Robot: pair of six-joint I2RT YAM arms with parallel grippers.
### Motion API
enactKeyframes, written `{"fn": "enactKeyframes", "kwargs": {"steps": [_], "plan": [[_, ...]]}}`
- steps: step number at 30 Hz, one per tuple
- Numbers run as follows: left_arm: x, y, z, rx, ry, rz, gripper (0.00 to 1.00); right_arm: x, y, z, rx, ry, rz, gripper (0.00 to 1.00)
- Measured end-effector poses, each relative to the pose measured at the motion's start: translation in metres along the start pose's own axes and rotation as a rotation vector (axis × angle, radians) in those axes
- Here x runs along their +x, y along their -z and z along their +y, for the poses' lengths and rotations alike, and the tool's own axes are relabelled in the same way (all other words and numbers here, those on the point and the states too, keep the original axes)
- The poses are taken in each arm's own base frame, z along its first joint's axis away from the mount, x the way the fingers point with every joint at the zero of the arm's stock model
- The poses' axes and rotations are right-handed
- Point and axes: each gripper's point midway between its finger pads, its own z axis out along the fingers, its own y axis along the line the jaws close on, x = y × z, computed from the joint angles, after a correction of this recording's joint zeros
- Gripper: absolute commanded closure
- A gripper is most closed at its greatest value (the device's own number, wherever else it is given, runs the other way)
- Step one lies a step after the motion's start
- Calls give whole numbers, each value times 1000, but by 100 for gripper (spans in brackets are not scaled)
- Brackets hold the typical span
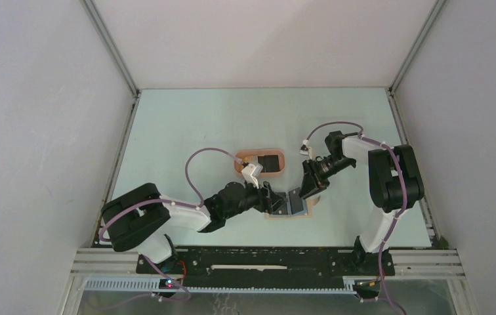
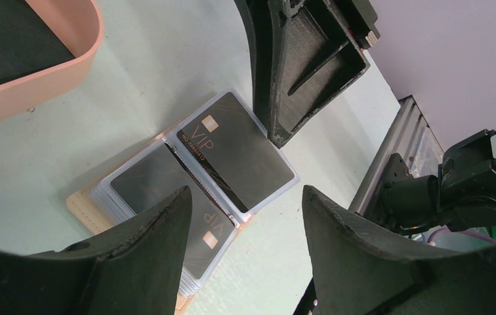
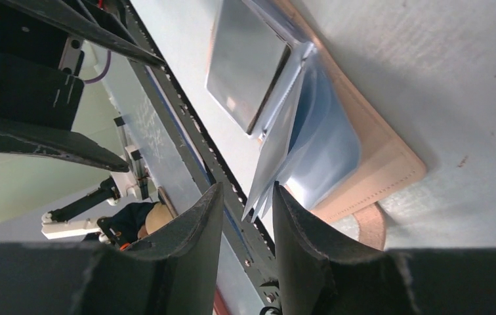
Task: Put the credit cards into the card holder
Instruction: Insert the credit card into the card holder.
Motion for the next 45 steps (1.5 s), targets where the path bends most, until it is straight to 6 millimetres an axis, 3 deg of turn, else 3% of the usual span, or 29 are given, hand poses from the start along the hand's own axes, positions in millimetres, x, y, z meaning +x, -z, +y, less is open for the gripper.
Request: {"fn": "enactKeyframes", "kwargs": {"steps": [8, 19, 29, 39, 45], "plan": [[0, 0, 0, -1, 1, -1, 33, 2, 1, 12, -62, 9, 3, 59], [4, 0, -1, 12, 11, 21, 42, 4, -4, 19, -125, -6, 27, 69], [-2, -12, -5, 20, 33, 30, 40, 6, -8, 19, -146, -17, 46, 78], [1, -22, -8, 8, 42, 77, 36, 8, -14, 21, -169, -30, 73, 81], [6, -28, -4, -24, 49, 117, 36, 6, -15, 25, -184, -9, 81, 75]]}}
